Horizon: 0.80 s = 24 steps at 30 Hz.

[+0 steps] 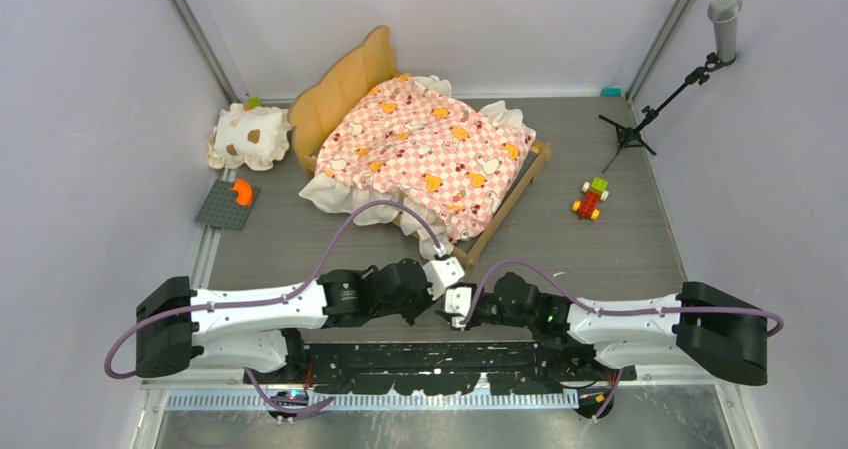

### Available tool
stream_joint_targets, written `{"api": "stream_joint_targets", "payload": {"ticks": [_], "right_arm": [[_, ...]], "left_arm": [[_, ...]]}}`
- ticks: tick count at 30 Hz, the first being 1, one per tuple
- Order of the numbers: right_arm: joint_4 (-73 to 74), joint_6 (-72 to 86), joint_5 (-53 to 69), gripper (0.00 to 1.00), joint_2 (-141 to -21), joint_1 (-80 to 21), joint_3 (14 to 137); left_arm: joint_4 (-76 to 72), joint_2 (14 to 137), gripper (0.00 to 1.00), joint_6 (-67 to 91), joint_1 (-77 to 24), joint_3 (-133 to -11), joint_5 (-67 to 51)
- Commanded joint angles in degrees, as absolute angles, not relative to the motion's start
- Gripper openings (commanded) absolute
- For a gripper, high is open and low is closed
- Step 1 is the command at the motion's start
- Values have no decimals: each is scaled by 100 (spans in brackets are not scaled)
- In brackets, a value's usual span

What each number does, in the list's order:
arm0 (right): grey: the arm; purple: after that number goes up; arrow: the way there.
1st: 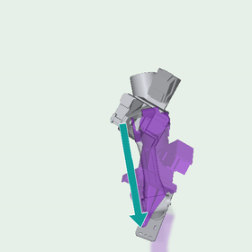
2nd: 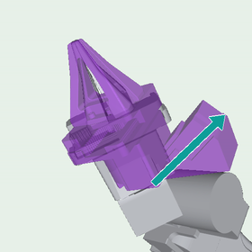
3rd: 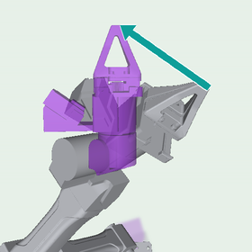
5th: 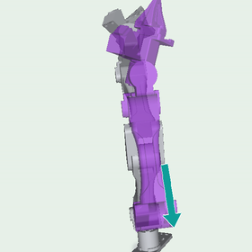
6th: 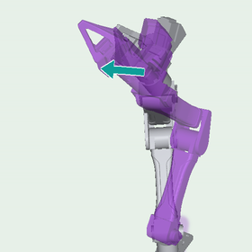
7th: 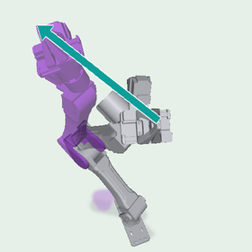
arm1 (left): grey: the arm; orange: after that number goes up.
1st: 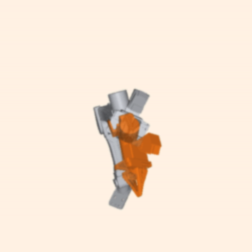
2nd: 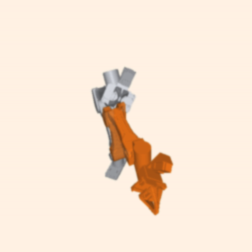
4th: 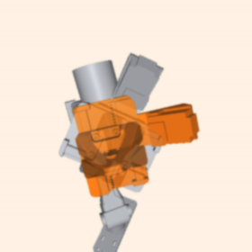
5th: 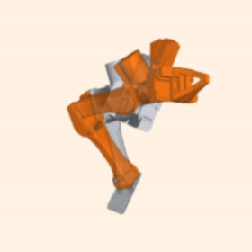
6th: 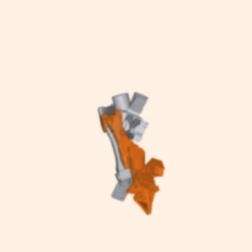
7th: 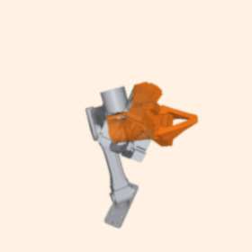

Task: Set up the pet bed
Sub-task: Tie the ropes to the bed frame.

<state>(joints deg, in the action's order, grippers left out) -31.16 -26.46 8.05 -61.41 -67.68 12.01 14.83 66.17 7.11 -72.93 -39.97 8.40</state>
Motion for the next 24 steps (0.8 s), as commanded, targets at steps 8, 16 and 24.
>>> {"api": "stream_joint_targets", "payload": {"ticks": [8, 16, 24], "right_arm": [[-4105, -2700, 716, 37, -6311, -6747, 1388], [-3896, -2588, 798, 7, -6231, -6744, 1405], [-3479, -2074, 482, 1, -5823, -6750, 1235]], "left_arm": [[1337, 6534, 0, 732, -7287, -4184, 610], [1372, 6603, 0, 749, -7288, -4268, 710], [1198, 6333, 49, 1179, -7226, -4297, 1738]]}}
